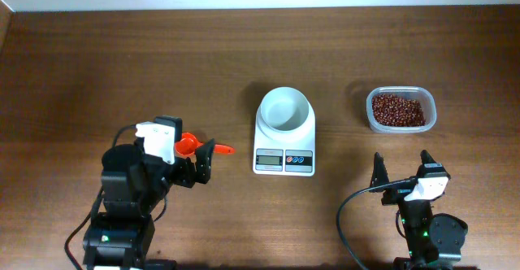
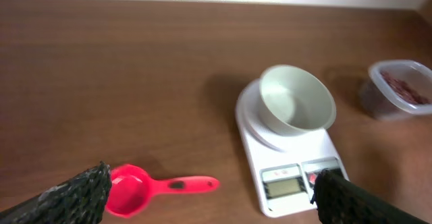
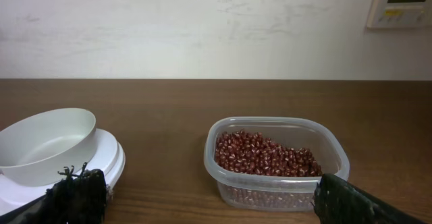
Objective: Scoop and weigh 50g on scale
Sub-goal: 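Move the left gripper to the red scoop and grasp its bowl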
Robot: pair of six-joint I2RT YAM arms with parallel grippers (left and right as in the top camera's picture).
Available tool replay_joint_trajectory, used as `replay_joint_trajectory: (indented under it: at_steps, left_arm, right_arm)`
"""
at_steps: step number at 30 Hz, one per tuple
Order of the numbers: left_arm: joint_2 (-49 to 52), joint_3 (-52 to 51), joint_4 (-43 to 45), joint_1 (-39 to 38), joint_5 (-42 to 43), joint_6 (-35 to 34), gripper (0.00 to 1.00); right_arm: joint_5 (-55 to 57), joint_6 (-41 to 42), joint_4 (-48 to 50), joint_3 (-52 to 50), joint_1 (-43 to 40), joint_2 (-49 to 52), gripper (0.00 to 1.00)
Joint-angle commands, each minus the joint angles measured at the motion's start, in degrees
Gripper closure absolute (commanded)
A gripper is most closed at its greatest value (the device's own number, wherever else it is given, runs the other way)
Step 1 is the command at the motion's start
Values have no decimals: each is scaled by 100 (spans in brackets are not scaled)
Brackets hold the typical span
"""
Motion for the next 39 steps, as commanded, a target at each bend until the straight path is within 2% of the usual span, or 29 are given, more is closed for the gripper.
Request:
replay_joint_trajectory:
  at_steps: [1,39]
  left_arm:
    - [79,94,0,26,494,-57,1]
    - [85,94,0,26,680,-59,1]
  right_arm:
    - [28,24,11,-52,-7,-59,1]
    - [28,24,11,-52,-7,-59,1]
